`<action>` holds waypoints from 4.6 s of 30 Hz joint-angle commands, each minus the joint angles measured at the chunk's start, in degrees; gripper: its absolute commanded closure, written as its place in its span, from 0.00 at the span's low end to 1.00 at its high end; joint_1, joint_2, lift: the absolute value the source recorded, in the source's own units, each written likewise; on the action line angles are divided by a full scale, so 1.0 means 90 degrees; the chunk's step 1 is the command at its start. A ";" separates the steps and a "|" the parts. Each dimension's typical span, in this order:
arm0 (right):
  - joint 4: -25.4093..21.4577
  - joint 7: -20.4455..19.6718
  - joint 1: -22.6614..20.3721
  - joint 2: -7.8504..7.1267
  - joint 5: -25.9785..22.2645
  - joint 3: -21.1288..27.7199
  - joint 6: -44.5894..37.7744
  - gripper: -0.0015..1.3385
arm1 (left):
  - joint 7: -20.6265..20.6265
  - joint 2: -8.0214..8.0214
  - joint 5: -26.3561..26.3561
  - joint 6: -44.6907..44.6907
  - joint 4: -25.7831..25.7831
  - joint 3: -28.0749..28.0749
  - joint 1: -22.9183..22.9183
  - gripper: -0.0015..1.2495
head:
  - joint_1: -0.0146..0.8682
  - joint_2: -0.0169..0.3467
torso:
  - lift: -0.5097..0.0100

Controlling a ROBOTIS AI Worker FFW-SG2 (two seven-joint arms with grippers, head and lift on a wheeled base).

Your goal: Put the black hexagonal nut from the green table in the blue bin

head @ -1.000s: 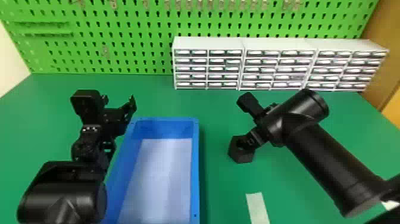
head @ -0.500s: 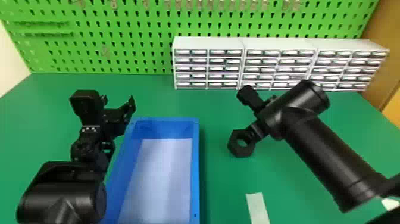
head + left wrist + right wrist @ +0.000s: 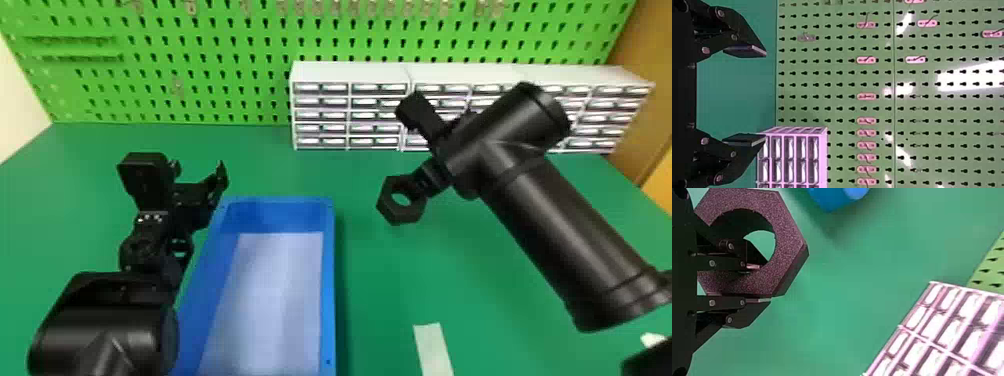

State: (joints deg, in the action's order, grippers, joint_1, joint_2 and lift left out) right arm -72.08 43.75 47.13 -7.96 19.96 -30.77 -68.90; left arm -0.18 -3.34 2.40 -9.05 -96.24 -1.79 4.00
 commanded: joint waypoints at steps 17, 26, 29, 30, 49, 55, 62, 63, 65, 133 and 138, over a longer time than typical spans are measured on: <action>-0.1385 0.0520 0.0633 -0.0072 -0.0548 -0.1161 -0.0108 0.81 | 0.0000 0.0000 -0.0003 0.0000 0.0000 0.0004 0.0005 0.39 | 0.79 0.19 | 0.80; -0.1424 0.0510 0.0838 0.0094 -0.1222 -0.1689 0.0234 0.81 | 0.0000 0.0000 -0.0012 0.0000 0.0000 -0.0006 0.0005 0.39 | 0.79 0.19 | 0.80; -0.1424 0.0412 0.0887 0.0142 -0.1398 -0.1845 0.0341 0.81 | 0.0000 0.0000 -0.0012 0.0000 0.0000 0.0004 0.0014 0.39 | 0.79 0.19 | 0.80; -0.1424 0.0285 0.0896 0.0152 -0.1535 -0.1894 0.0371 0.81 | 0.0000 0.0000 -0.0012 0.0000 0.0000 0.0004 0.0014 0.39 | 0.79 0.19 | 0.80; -0.0887 -0.0974 0.1043 0.0230 -0.3624 -0.3154 0.0996 0.81 | 0.0000 0.0000 -0.0012 0.0000 0.0000 -0.0035 0.0024 0.39 | 0.79 0.19 | 0.80; -0.0760 -0.1258 0.1072 0.0230 -0.4103 -0.3427 0.1152 0.81 | 0.0000 0.0000 -0.0022 0.0000 0.0000 -0.0025 0.0024 0.39 | 0.79 0.19 | 0.80; -0.0682 -0.1463 0.1121 0.0230 -0.4454 -0.3749 0.1259 0.81 | 0.0000 0.0000 -0.0022 0.0000 0.0000 -0.0035 0.0024 0.39 | 0.79 0.19 | 0.80; -0.0672 -0.1482 0.1121 0.0230 -0.4484 -0.3779 0.1259 0.81 | 0.0000 0.0000 -0.0022 0.0000 0.0000 -0.0035 0.0024 0.39 | 0.79 0.19 | 0.80; -0.0672 -0.1531 0.1121 0.0230 -0.4552 -0.3828 0.1269 0.81 | 0.0000 0.0000 -0.0022 0.0000 0.0000 -0.0035 0.0024 0.39 | 0.79 0.19 | 0.80; -0.1356 -0.1248 -0.0188 0.0064 -0.3341 -0.0615 0.1377 0.25 | 0.0000 0.0000 -0.0003 0.0000 -0.0039 -0.0094 -0.0025 0.39 | 0.79 0.19 | 0.80; -0.1493 -0.1248 -0.0490 0.0084 -0.3273 -0.0029 0.1611 0.25 | 0.0000 0.0000 -0.0003 0.0000 -0.0049 -0.0103 -0.0025 0.39 | 0.79 0.19 | 0.80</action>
State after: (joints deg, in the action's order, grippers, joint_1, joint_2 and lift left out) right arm -84.61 32.52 44.86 -7.37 -9.93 -35.05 -56.03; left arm -0.18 -3.34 2.41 -9.05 -96.63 -2.67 3.78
